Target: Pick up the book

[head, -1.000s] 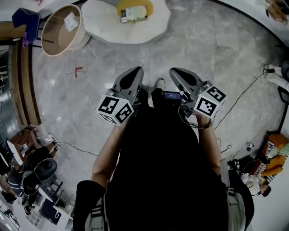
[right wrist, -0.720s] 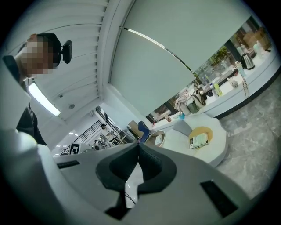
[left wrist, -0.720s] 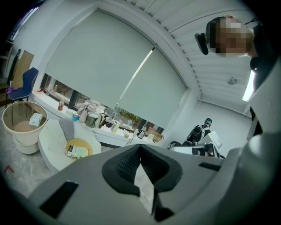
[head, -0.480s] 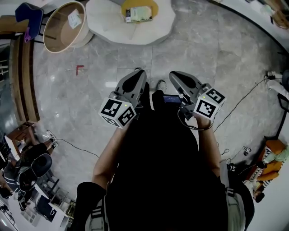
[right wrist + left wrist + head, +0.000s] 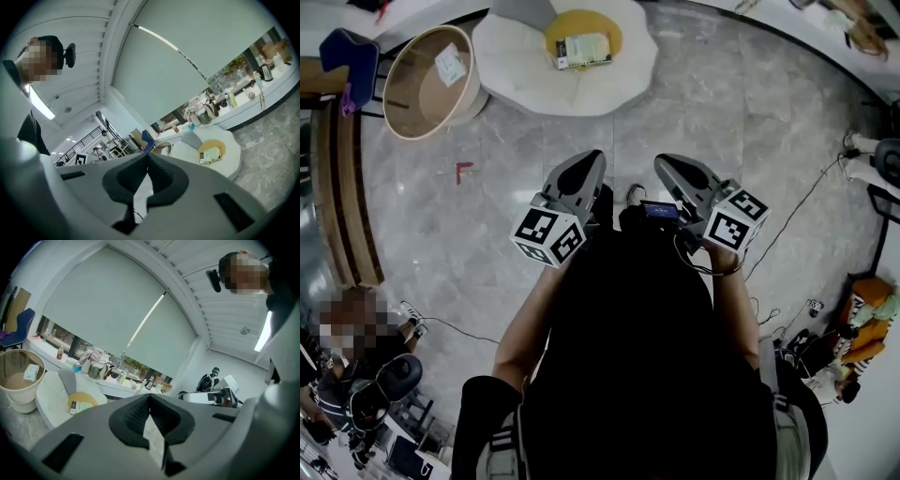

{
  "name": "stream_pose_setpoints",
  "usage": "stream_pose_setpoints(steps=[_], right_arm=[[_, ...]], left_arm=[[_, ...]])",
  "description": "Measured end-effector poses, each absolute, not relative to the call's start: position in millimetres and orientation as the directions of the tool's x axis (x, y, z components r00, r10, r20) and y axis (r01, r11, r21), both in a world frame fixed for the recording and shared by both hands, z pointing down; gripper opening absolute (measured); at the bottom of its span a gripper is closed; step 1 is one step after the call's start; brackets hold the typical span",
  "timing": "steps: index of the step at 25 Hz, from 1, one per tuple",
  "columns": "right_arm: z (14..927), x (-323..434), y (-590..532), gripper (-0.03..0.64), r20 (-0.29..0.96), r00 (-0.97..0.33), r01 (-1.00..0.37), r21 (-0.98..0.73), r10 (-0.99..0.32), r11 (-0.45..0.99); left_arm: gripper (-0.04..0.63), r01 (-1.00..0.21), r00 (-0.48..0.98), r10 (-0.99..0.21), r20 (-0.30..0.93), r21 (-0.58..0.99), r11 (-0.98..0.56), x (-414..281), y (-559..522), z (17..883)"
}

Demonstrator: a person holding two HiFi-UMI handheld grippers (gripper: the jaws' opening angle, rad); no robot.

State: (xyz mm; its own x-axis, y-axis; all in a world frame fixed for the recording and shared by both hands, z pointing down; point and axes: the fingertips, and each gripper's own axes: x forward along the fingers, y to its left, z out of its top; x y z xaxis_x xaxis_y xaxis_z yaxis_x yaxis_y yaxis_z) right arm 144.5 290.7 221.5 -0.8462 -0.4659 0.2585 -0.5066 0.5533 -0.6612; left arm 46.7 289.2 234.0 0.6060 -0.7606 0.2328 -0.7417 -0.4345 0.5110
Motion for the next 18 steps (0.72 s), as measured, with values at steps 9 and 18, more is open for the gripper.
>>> stream_pose_setpoints(steps=[9, 18], right_arm=[[221, 90, 246, 0.017, 0.277, -0.797, -0.570, -0.637, -0.536, 0.519], [225, 75, 223, 0.017, 0.303, -0.732, -0.633, -0.633, -0.610, 0.445]], left_arm=[[0.014, -0.709, 0.664, -0.715, 0.219, 0.487, -0.510, -9, 239, 240], [0.014, -0.693, 0.692, -0.684, 0.233, 0.481, -0.537, -40, 211, 249]])
